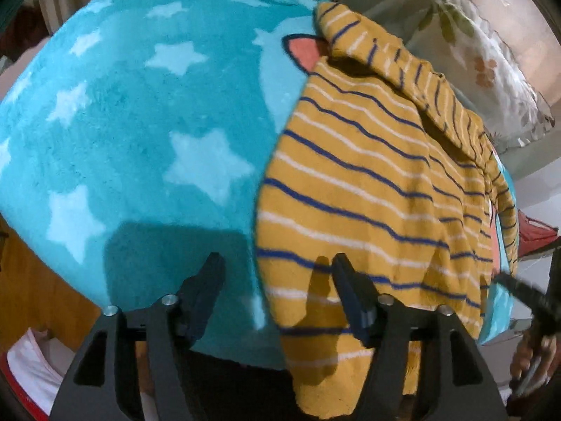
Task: Fold small clothes
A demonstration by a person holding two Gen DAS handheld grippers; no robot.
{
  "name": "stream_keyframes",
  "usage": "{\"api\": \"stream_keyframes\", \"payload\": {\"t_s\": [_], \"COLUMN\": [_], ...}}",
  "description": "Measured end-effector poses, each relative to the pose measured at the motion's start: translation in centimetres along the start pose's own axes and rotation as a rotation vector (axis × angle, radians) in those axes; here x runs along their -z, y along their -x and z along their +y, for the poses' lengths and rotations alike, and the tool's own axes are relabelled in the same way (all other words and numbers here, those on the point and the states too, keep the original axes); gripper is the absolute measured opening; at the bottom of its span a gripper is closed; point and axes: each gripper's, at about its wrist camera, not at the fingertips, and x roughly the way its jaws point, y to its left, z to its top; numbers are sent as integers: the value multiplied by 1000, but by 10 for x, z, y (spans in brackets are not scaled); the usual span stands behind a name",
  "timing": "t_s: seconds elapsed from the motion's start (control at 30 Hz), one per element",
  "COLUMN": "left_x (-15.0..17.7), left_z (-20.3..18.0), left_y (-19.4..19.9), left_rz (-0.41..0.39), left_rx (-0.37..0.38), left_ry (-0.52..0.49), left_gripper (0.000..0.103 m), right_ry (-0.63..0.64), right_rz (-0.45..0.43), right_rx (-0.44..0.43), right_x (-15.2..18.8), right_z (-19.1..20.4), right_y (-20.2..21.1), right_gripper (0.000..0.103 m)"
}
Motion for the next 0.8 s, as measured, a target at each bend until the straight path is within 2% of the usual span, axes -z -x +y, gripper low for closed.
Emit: {"api": "stream_keyframes", "payload": {"t_s": [0.1,0.2,0.23,0.27,0.3,0.33,0.43,0.5,0.6,0.67,0.73,0.8], "left_x": [13,25,29,31,30,30,33,39,48,48,47,47], "left_z": [-12,-29,-34,-38,-43,-42,-32,-26,-24,-17,-6,2], "left_y": [-1,-2,-2,-3,-5,-3,16,31,27,17,14,24], "left_rz": [-6,-9,-4,3,18,21,21,14,35,67,90,67], "left_rx": [24,-4,-9,-23,-51,-54,-54,-64,-85,-77,-41,-15], "left_ry": [-25,-76,-93,-106,-109,-95,-41,-25,-9,37,100,133], "left_gripper": [69,67,57,19,8,8,8,8,9,10,11,16], "right_ry": [25,70,79,76,71,68,26,15,-9,-29,-60,-162], "right_rz": [63,49,30,18,10,5,-8,-28,-20,-8,-42,-118], "right_rx": [-28,-14,-4,-5,-14,-43,-88,-95,-78,-72,-60,-79], "right_x": [30,46,48,49,49,49,47,54,70,75,76,72], "right_z": [3,15,20,23,25,27,21,11,-4,-11,-22,-48], "right_y": [-8,-13,-16,-17,-21,-24,-19,0,12,10,14,30], "right_gripper": [46,46,47,46,33,3,4,4,4,2,2,2]}}
